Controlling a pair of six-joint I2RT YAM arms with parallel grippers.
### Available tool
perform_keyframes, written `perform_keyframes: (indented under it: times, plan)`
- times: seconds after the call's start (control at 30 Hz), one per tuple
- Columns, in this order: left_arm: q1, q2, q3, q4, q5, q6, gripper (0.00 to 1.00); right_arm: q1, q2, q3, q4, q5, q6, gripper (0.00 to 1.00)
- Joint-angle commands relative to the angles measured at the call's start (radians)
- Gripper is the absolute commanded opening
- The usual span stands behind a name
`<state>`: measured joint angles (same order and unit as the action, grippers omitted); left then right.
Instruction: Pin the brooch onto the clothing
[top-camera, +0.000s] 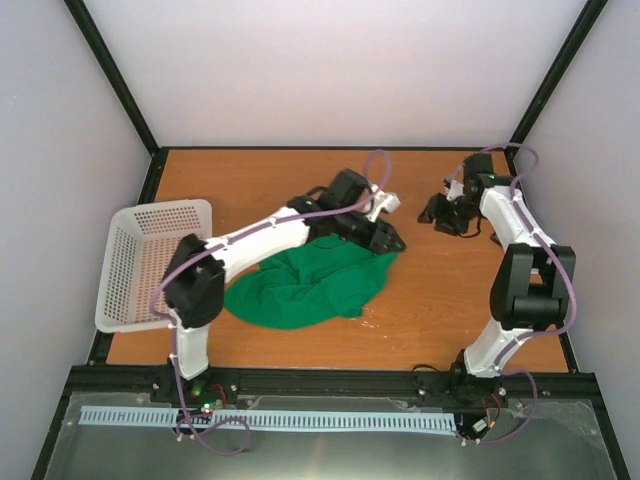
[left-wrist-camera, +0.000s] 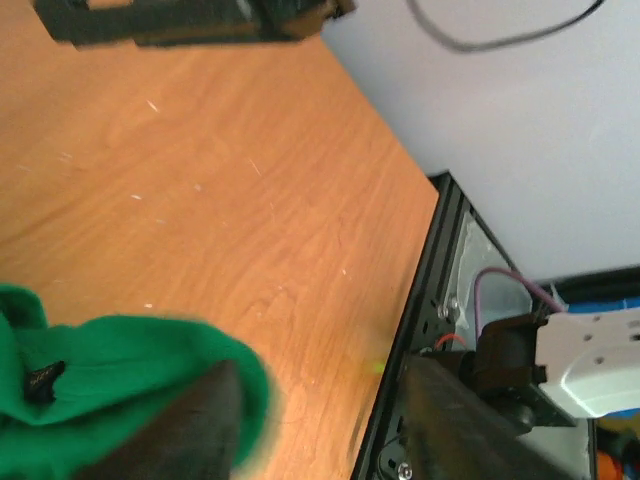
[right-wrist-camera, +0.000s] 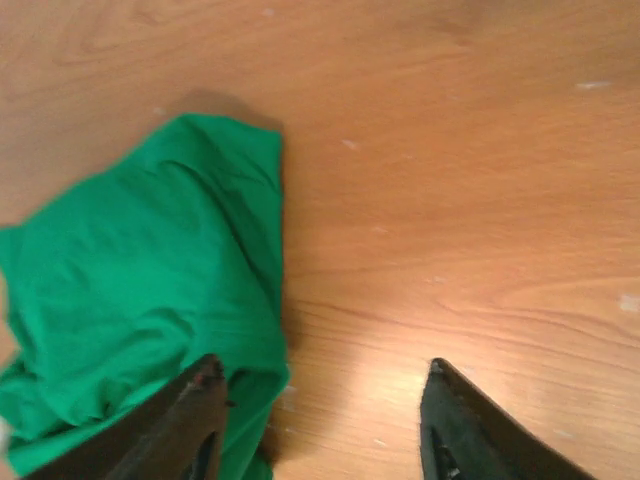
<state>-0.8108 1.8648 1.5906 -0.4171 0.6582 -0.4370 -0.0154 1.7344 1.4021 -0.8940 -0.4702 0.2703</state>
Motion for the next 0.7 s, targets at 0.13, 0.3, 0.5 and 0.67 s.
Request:
perform_keyframes:
  times: [0.13, 0.3, 0.5, 0.67]
  plan:
    - [0.008, -0.140, 0.007, -0.043, -0.009, 0.138, 0.90, -0.023, -0.213, -0.192, 0.010, -0.006, -0.022, 0.74]
    - [0.138, -0.231, -0.126, -0.044, -0.154, 0.127, 1.00, -0.018, -0.274, -0.373, 0.073, -0.166, 0.031, 0.84]
    - [0.241, -0.016, 0.018, -0.093, -0.252, 0.182, 1.00, -0.025, -0.315, -0.497, 0.085, -0.138, 0.111, 0.87]
    - [0.242, 0.255, 0.274, -0.104, -0.208, 0.233, 1.00, -0.055, -0.367, -0.580, 0.129, -0.138, 0.118, 0.88]
